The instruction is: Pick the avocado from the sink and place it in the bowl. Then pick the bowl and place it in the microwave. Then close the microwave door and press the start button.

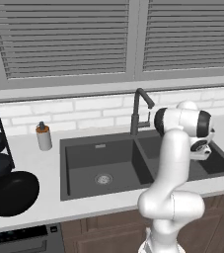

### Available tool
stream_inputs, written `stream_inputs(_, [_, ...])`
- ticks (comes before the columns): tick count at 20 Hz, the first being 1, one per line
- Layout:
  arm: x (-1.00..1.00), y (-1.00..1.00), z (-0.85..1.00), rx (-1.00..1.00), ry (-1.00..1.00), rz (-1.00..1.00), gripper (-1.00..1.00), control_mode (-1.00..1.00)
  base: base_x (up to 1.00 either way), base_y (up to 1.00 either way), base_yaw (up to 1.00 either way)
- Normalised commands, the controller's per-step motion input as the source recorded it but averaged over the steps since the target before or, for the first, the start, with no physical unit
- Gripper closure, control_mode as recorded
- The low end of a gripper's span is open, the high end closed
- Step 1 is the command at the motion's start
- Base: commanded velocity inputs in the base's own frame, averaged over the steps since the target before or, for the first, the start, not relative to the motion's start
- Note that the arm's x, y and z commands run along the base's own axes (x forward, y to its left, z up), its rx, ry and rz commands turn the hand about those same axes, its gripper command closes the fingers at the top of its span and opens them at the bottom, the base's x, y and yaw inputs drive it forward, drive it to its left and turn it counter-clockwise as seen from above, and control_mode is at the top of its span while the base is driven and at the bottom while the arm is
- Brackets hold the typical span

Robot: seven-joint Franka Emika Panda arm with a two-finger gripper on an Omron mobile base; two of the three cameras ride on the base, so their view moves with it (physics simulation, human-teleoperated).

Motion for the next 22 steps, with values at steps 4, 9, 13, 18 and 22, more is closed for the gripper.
stream_inputs(4, [0.42,-0.01,-0.33,0.00,0.00,0.00,-1.00,-1.00,0.00,0.00,0.00])
stream_inputs(9, [0.24,-0.14,-0.26,0.00,0.00,0.00,-1.00,-1.00,0.00,0.00,0.00])
stream_inputs(13, [0.01,-0.05,-0.25,0.00,0.00,0.00,-1.00,-1.00,0.00,0.00,0.00])
stream_inputs(18, [0.00,0.00,-0.24,0.00,0.00,0.00,-1.00,-1.00,0.00,0.00,0.00])
stream_inputs(22, [0.00,0.00,-0.18,0.00,0.00,0.00,-1.00,-1.00,0.00,0.00,0.00])
